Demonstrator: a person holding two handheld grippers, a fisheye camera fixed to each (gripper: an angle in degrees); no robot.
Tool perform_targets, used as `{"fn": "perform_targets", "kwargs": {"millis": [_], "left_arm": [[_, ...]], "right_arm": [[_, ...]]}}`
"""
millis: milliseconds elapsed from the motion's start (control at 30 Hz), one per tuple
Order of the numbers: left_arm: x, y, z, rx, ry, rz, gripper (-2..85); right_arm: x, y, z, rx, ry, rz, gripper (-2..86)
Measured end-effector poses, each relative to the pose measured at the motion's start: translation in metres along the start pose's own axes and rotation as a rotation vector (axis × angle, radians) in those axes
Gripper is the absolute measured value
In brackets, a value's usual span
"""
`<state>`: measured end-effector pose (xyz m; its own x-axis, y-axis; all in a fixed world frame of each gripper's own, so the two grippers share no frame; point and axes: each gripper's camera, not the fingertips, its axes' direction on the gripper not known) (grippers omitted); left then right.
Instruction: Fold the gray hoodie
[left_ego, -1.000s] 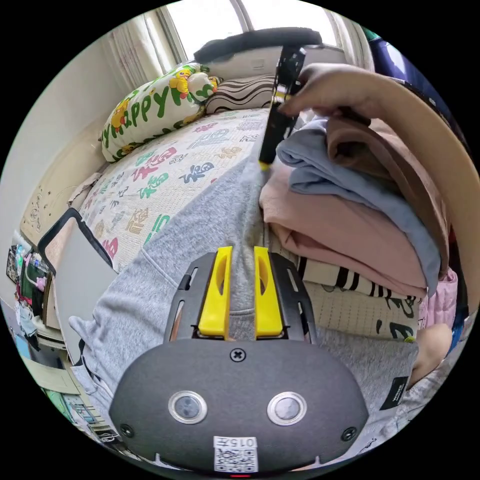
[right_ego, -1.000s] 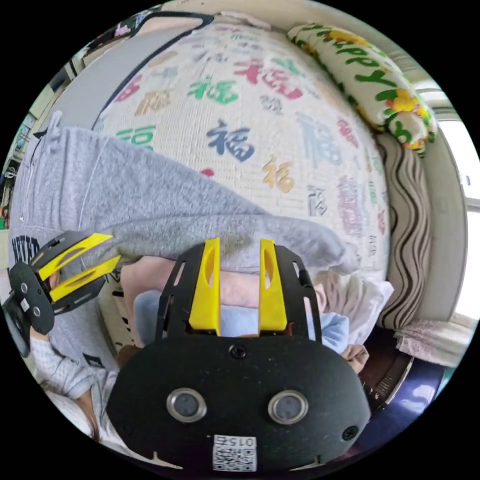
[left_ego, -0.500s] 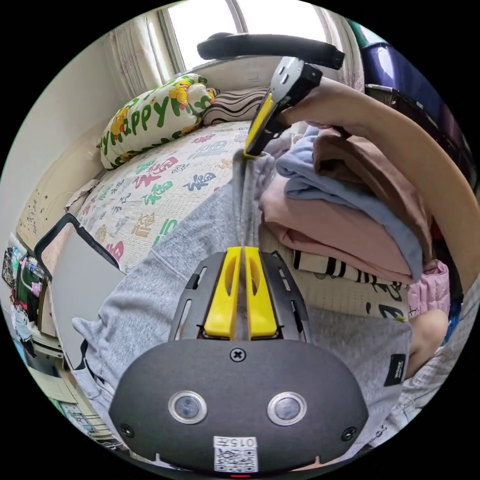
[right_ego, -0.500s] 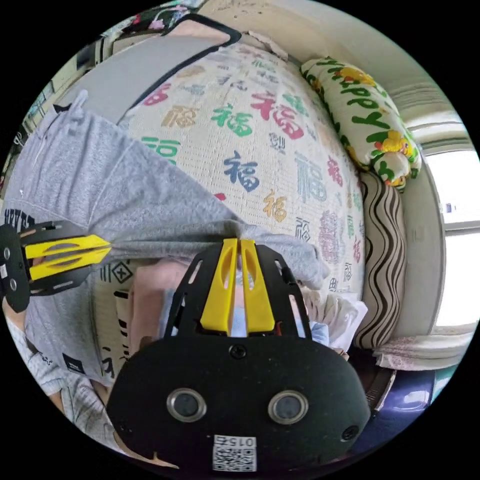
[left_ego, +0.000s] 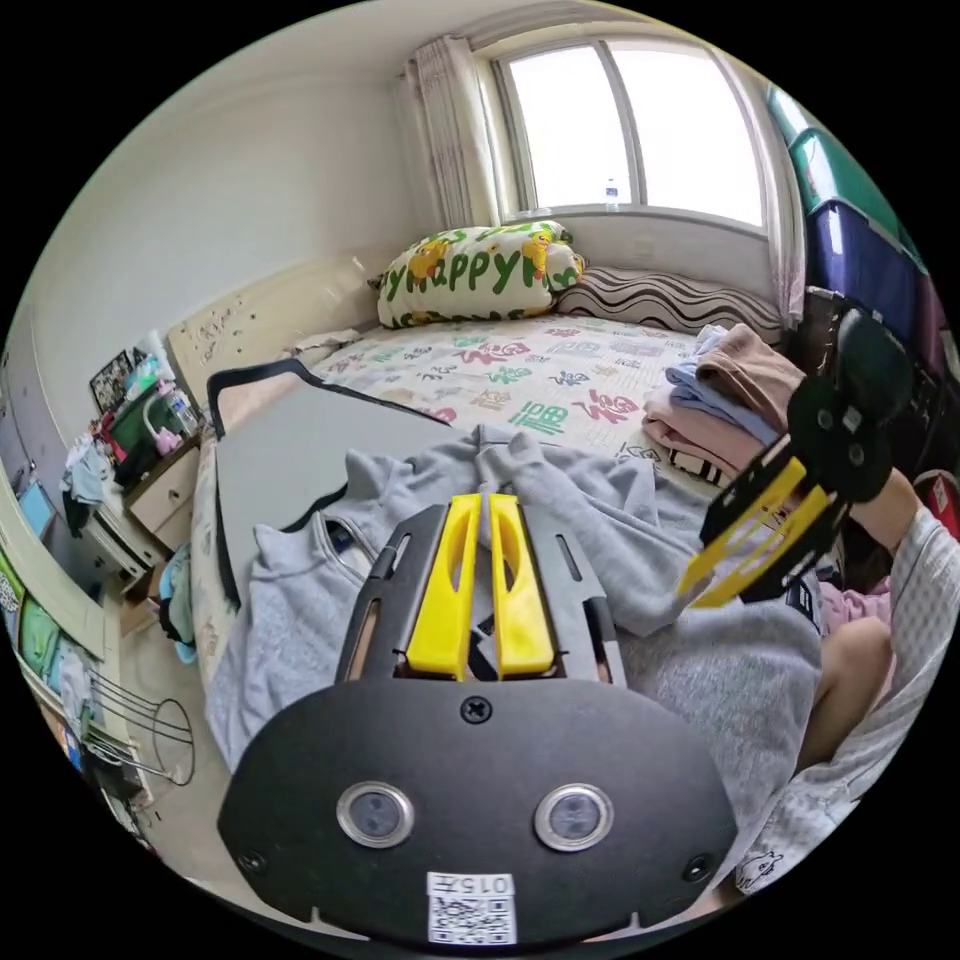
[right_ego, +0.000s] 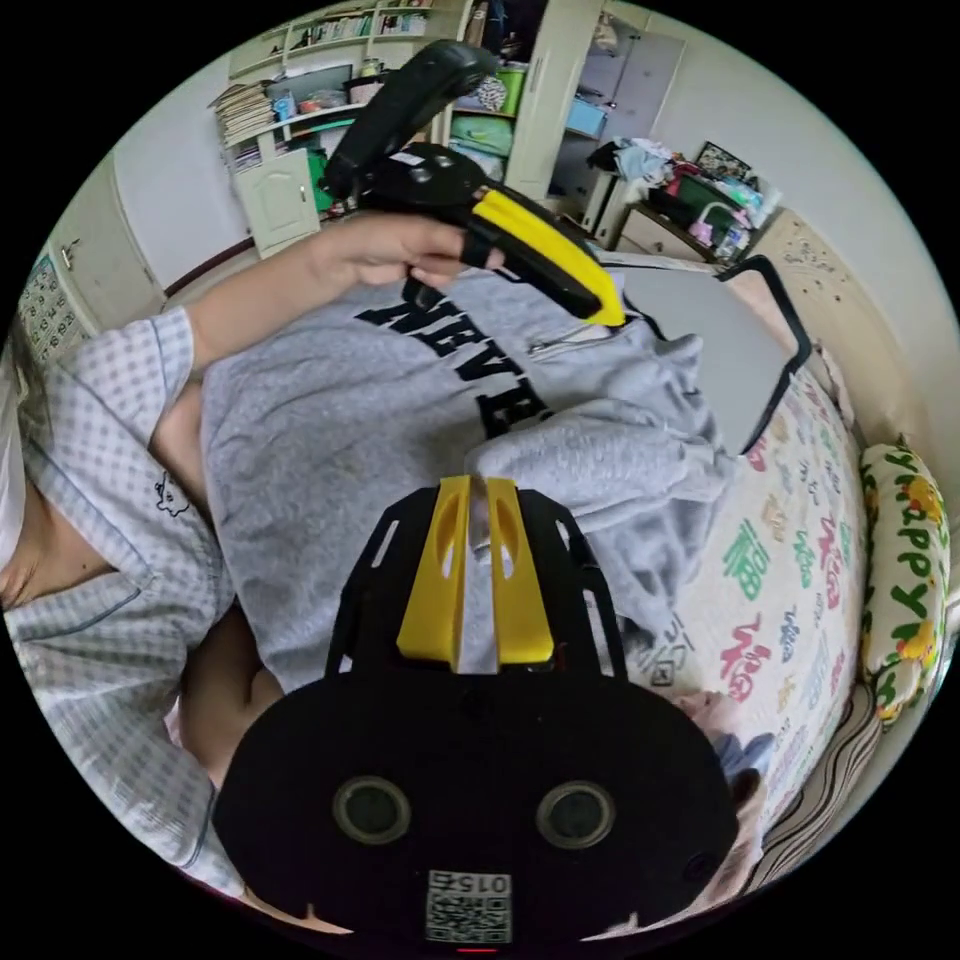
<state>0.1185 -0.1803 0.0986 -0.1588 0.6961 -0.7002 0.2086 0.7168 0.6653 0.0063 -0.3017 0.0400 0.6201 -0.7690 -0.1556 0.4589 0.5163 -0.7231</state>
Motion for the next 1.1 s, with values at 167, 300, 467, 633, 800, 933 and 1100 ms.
{"fn": "perform_targets", "kwargs": {"millis": [167,300,467,633,800,933,1100], "left_arm": [[0.005,0.013,0.045,-0.079,0.156,0.034,1.7],[0.018,0.021,0.072,-0.173,0.133,0.139,2.2],[0.007,0.026,0.069,-0.166,0.110,0.139,1.7],[-0.027,0.030,0.071,-0.170,0.188,0.088,1.5],[-0.066,0.036,0.074,-0.171,0.296,0.022,1.6],[-0.107,0.039,0.062,-0.137,0.496,-0.026,1.9],[-0.184,0.051,0.004,0.110,0.535,-0.181,2.0]], "right_arm": [[-0.015,0.013,-0.018,0.053,-0.109,0.015,6.0],[0.036,0.034,-0.058,0.255,0.176,0.310,3.7],[0.154,0.053,-0.024,0.187,0.172,0.737,8.1],[0.217,0.067,0.024,0.287,-0.240,0.953,8.7],[0.213,0.055,0.030,0.204,-0.147,0.899,7.9],[0.184,0.053,0.017,0.195,-0.021,0.808,5.2],[0.112,0.046,-0.010,0.265,0.033,0.565,4.4]]}}
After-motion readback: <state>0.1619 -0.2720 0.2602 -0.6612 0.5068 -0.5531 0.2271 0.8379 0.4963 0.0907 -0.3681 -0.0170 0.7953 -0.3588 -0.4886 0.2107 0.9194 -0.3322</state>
